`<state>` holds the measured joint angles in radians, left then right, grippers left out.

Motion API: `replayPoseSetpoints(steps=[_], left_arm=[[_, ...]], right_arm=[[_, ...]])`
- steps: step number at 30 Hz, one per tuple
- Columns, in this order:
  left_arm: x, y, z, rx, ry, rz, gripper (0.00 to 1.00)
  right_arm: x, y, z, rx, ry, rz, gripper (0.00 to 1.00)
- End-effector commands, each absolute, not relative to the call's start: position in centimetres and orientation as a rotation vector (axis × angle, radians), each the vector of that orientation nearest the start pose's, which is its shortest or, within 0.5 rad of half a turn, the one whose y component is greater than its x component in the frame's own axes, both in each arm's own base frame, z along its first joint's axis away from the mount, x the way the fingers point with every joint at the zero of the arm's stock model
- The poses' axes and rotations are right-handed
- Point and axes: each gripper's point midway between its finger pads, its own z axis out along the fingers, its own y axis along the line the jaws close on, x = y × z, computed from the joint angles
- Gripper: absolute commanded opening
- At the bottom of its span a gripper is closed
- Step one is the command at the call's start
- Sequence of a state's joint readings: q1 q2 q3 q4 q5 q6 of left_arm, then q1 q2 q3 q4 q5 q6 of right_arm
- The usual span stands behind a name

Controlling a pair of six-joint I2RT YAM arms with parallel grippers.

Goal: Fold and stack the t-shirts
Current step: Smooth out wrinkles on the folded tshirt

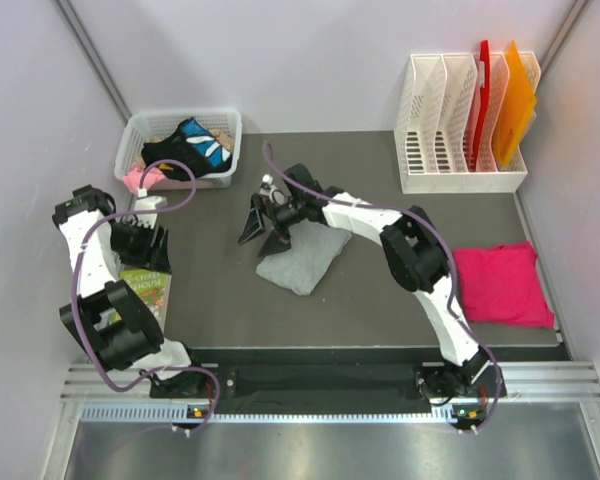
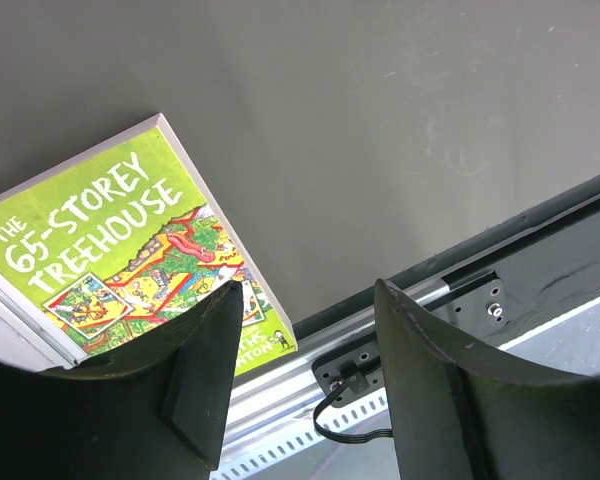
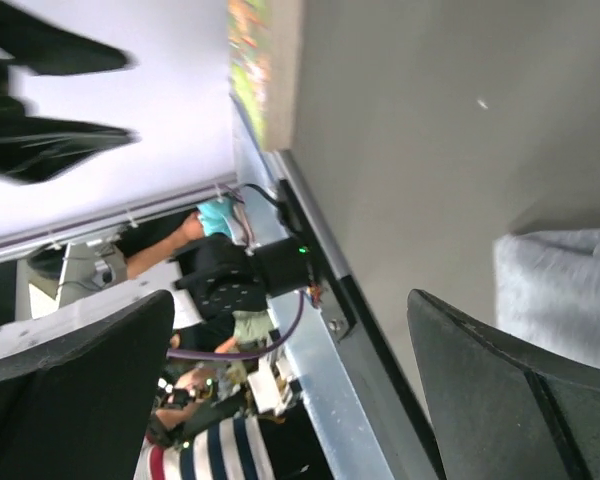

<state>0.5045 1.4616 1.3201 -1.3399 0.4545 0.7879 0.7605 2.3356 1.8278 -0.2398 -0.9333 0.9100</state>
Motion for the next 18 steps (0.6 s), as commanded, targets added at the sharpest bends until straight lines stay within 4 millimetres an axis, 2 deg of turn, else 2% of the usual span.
replayPoseSetpoints(steps=[1,2,5,7,9,12,16,18], left_arm=[[19.6,4.8,16.8,0.405,2.793,-0.567,0.60],[19.7,4.8,17.0,0.407,2.787,-0.562,0.61],[19.6,4.8,17.1,0.405,2.785,-0.555,0.60],[19.5,4.9,17.1,0.406,2.790,-0.545,0.61],[19.4,4.9,17.2,0.408,2.791,-0.535,0.61],[19.2,5.0,17.2,0.411,2.791,-0.516,0.61],[19.1,5.0,17.2,0.415,2.795,-0.509,0.61],[19.2,5.0,17.3,0.410,2.789,-0.515,0.61]], right_arm=[[31.7,45.2,20.7,-0.451,2.444,1.816,1.00],[33.0,44.0,20.4,-0.406,2.446,1.802,1.00],[34.4,41.5,17.4,-0.306,2.518,1.745,1.00],[35.1,40.3,14.1,-0.271,2.584,1.682,1.00],[34.7,39.3,10.6,-0.253,2.688,1.622,1.00],[34.0,38.5,7.1,-0.243,2.791,1.550,1.00],[33.0,37.8,4.6,-0.256,2.870,1.489,1.00],[32.7,37.4,4.6,-0.270,2.884,1.475,1.00]])
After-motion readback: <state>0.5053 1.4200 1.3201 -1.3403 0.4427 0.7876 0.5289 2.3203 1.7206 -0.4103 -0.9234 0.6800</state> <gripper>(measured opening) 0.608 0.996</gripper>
